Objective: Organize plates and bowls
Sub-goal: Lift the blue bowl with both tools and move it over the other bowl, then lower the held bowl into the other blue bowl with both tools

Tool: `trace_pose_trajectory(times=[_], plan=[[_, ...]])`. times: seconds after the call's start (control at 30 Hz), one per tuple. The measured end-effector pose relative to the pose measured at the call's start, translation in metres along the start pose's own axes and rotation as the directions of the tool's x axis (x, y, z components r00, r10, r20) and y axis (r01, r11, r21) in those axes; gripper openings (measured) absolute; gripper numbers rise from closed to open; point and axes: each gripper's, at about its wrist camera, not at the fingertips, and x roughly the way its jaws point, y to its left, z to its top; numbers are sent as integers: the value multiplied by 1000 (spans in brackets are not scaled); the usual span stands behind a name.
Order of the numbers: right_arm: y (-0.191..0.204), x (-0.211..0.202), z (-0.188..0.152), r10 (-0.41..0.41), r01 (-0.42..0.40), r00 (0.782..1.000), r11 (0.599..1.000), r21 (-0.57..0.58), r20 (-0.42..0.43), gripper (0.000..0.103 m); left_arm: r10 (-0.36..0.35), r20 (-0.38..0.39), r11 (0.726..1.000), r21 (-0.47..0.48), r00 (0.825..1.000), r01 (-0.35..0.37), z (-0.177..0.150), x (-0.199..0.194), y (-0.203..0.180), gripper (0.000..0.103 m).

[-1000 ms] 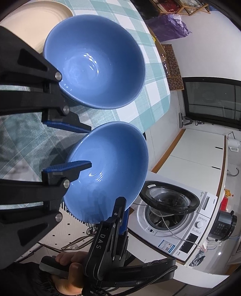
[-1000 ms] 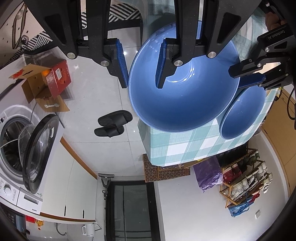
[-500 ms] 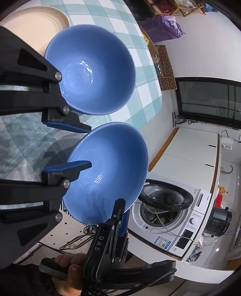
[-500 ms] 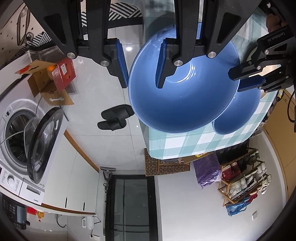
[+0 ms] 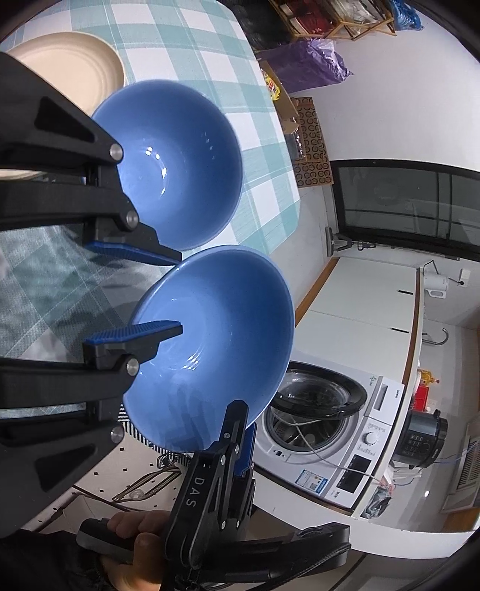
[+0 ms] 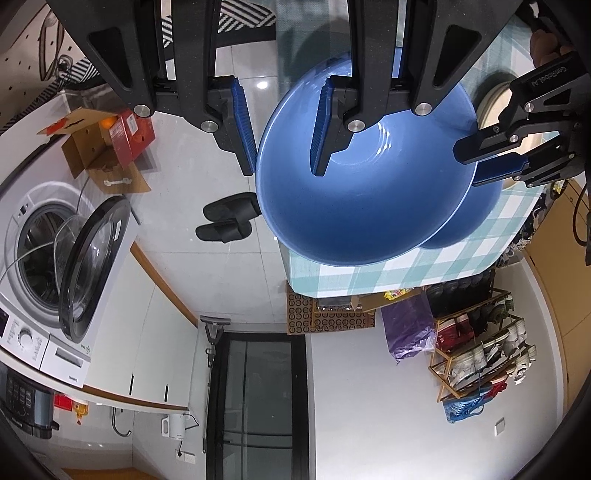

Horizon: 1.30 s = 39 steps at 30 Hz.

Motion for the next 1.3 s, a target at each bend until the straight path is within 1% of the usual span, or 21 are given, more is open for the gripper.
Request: trace_pose_trajectory(times=[0.37,0.67,0.97,1.3], plan=[[29,-13,22,-3,4,999,1000,-18,42,31,27,57,1000,-15,998,-26,11,-21,20,29],[57,-18,38,17,-14,997,999,-40,69,31,68,93,998,-24,993,-66,18,-35,42,29],[79,-13,49,54,-49,995,997,-64,78,31,125,121,992,-28,985,-122,21,-47,60,29],[106,-2,58,91,-83,993,992,-92,77,31,177,134,983,-62,975,-170,18,-54,82,29]])
